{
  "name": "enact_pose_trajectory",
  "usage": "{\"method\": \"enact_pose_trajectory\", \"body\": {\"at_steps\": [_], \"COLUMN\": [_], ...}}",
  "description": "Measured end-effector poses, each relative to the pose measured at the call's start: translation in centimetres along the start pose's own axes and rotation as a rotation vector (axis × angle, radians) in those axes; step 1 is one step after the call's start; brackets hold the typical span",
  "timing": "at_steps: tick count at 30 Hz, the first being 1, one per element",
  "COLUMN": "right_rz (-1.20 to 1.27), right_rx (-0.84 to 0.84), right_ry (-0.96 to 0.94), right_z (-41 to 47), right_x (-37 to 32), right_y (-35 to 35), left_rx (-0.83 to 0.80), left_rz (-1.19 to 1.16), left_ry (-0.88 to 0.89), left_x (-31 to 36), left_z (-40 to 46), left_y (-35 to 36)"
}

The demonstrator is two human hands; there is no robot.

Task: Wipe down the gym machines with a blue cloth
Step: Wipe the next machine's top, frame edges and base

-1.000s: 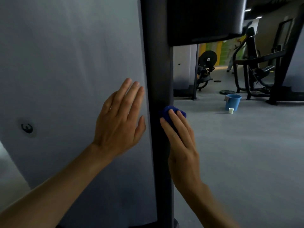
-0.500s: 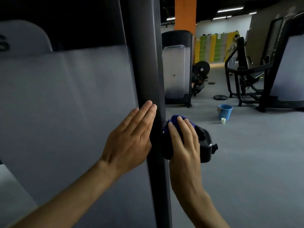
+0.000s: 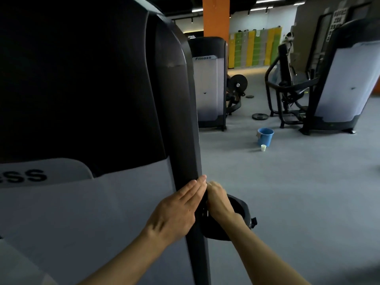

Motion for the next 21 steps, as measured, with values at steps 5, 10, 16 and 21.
{"method": "enact_pose_trajectory", "body": {"at_steps": [5, 10, 16, 21], "right_rz": [0.088, 0.114, 0.115, 0.123], "right_rx": [0.026, 0.062, 0.060, 0.056], "right_ry": [0.091, 0.055, 0.112, 0.102], "right_z": [-3.9, -7.8, -2.9, -4.6], "right_x": [-0.8, -0.9, -1.0, -0.6], "right_y": [-0.1, 1.7, -1.3, 0.0], "left_rx": [-0.021, -0.021, -0.004, -0.057], "left_rz": [0.107, 0.172, 0.143, 0.104], "left_ry": [-0.004, 0.036, 0.031, 0.040], "left_x": [-0.1, 0.5, 0.5, 0.2], "left_z": [0.6, 0.4, 0.6, 0.8], "left_y": [0.6, 1.5, 1.1, 1.4]}}
Point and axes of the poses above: each hand's wrist, its own z-axis towards the middle knuckle, its own y-axis out of the palm, x = y × z, the point moved 10 cm from there along z, towards the middle knuckle, and after that the axes turned 12 degrees about -x, right-handed, at the moved point
